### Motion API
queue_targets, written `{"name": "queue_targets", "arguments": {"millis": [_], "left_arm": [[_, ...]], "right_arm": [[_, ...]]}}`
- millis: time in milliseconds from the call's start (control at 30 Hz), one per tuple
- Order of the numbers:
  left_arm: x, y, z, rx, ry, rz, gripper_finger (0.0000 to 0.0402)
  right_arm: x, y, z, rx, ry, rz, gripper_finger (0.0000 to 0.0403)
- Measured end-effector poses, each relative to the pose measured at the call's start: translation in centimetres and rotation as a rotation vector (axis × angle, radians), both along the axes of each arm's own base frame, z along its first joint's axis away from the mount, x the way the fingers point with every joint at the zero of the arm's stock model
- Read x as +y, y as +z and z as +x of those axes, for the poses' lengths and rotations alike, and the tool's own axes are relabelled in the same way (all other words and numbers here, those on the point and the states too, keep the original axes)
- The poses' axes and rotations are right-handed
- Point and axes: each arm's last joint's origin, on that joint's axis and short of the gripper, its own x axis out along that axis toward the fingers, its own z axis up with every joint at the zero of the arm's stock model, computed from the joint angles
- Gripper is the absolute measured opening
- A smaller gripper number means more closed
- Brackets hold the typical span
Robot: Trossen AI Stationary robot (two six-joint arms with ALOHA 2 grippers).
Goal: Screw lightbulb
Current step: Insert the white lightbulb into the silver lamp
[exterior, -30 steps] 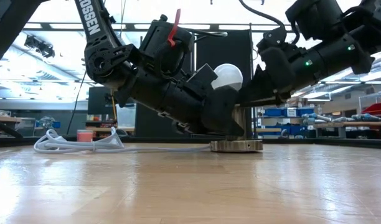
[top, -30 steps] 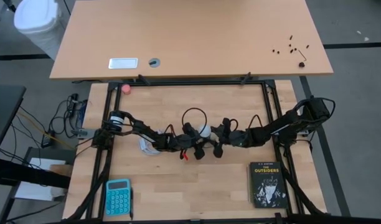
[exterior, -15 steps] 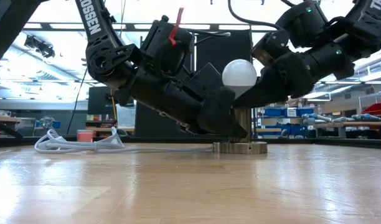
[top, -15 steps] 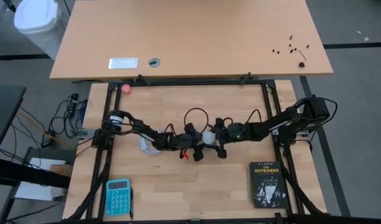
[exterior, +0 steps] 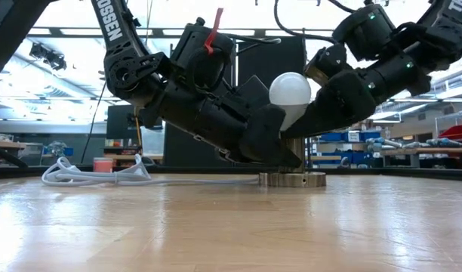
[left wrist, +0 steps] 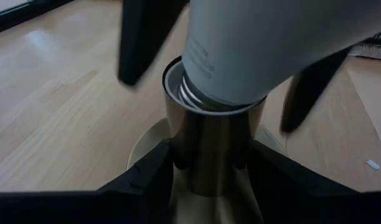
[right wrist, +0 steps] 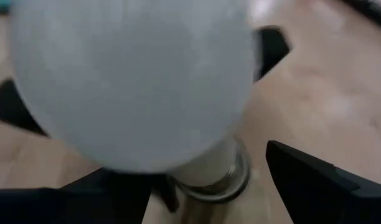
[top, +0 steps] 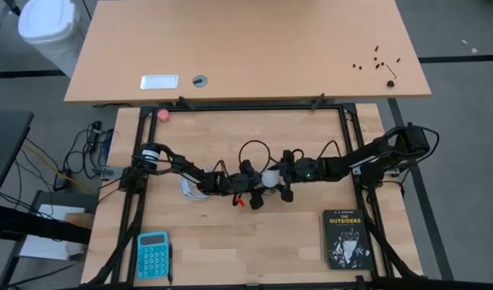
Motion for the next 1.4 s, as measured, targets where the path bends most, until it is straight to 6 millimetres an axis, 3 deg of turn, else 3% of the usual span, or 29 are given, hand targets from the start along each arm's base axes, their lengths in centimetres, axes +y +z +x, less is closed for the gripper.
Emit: {"name": "queue_targets", "arguments": {"millis": [267,1400], "left_arm": [[0.0,0.0,0.0,-0.004,0.000,-0.001,0.0188],[0.0,-0.1,-0.1,-0.012,0.040,-0.030,0.0188]], "right_arm": [[0.8,1.9,-0.8,-0.043,-0.039,-0.004,0.0309],[3.8,1.2,-1.7,0.022,-0.070,0.046,0.0308]]}}
